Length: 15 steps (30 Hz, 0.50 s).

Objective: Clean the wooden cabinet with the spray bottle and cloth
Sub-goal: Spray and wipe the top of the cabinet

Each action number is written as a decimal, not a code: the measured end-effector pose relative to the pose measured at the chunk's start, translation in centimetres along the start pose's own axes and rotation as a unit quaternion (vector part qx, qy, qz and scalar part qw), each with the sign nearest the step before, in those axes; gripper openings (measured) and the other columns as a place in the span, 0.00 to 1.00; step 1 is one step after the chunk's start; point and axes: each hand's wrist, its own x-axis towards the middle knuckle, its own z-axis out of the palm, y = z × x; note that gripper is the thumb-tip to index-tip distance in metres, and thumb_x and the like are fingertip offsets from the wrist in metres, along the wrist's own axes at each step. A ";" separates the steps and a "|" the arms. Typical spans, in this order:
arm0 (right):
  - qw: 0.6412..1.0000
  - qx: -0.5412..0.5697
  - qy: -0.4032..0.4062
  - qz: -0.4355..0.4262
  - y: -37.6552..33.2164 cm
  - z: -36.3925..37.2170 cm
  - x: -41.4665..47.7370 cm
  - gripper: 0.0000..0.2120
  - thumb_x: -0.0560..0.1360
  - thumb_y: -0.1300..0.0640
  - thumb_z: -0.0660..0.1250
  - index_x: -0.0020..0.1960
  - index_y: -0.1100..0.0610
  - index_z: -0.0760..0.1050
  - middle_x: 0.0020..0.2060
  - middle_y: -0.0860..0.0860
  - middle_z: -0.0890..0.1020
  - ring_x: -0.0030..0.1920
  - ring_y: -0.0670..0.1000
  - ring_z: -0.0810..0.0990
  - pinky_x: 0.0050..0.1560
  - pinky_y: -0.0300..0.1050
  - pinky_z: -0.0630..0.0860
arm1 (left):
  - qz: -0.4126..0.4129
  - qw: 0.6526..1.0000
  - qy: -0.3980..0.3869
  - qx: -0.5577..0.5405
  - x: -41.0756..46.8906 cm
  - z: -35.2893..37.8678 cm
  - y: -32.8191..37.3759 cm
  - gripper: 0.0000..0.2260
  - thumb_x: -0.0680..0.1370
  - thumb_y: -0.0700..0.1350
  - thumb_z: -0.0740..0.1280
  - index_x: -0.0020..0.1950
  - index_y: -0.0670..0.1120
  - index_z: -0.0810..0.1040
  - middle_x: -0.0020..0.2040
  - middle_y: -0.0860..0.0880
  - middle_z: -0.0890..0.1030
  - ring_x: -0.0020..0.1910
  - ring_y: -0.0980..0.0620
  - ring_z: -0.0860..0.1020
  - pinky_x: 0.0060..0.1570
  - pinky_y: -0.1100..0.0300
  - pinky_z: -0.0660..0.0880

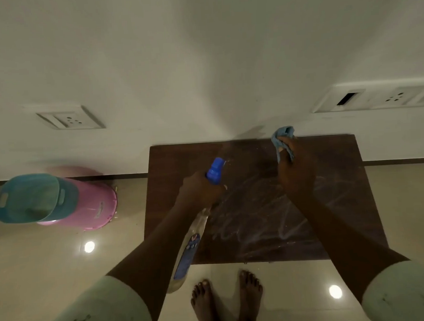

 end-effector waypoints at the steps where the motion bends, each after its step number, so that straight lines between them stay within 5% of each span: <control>1: 1.000 0.003 0.000 0.000 -0.2 0.0 0.2 0.13 0.76 0.63 0.65 0.60 0.63 0.78 0.57 0.58 0.81 0.55 0.43 0.72 0.59 0.19 0.60 | -0.013 1.000 -0.014 0.008 -0.3 0.4 -0.5 0.12 0.69 0.47 0.72 0.50 0.48 0.75 0.43 0.48 0.81 0.41 0.51 0.81 0.48 0.54 0.79; 7: 1.000 0.021 -0.018 0.006 -0.7 -0.3 1.1 0.13 0.77 0.64 0.65 0.61 0.61 0.77 0.59 0.55 0.80 0.57 0.48 0.77 0.57 0.19 0.63 | -0.099 0.992 -0.057 0.052 -3.4 3.2 -4.2 0.16 0.73 0.46 0.70 0.58 0.45 0.73 0.44 0.50 0.77 0.42 0.54 0.77 0.46 0.59 0.73; 12: 0.999 0.008 -0.032 0.014 -0.6 0.0 0.0 0.13 0.77 0.61 0.65 0.61 0.59 0.77 0.59 0.55 0.80 0.57 0.51 0.78 0.56 0.30 0.68 | -0.115 0.983 -0.100 0.098 -6.7 5.0 -7.5 0.20 0.72 0.48 0.71 0.62 0.46 0.71 0.47 0.50 0.77 0.44 0.55 0.76 0.48 0.61 0.73; 15: 0.998 0.002 -0.067 -0.019 -0.2 0.4 -1.7 0.14 0.77 0.62 0.65 0.62 0.59 0.77 0.60 0.55 0.80 0.58 0.49 0.78 0.58 0.28 0.68 | -0.114 0.983 -0.086 0.115 -7.3 5.1 -8.5 0.20 0.72 0.49 0.71 0.62 0.47 0.71 0.46 0.50 0.77 0.45 0.53 0.77 0.49 0.59 0.75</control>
